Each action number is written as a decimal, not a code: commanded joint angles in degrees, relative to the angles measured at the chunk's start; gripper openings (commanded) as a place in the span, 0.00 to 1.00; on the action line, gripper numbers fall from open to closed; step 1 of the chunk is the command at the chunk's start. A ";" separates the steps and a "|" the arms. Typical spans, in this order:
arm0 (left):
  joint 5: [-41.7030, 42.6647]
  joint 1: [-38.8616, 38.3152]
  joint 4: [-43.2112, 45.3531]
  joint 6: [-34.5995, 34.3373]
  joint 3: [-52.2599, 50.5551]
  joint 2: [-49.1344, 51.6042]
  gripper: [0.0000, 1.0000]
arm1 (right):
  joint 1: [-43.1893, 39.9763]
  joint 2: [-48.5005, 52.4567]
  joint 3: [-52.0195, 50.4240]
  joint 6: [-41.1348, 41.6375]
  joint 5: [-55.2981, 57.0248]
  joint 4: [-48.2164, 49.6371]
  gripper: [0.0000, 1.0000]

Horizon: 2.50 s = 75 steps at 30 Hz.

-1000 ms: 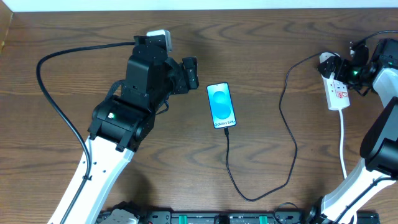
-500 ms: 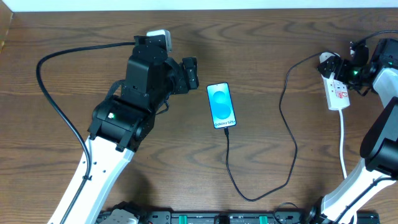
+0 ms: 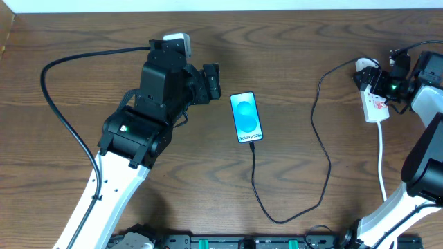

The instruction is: Plug charger to phone and switch on socket

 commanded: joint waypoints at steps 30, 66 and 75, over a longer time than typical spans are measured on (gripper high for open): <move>-0.74 0.17 -0.15 0.76 0.15 -0.33 0.89 | 7.98 5.77 -13.92 8.76 -13.75 -0.61 0.99; -0.74 0.17 -0.15 0.76 0.15 -0.33 0.89 | 2.45 5.16 4.31 1.99 -6.16 -10.73 0.99; -0.74 0.17 -0.15 0.74 0.15 -0.33 0.89 | 2.16 5.16 10.19 0.96 -6.08 -12.66 0.99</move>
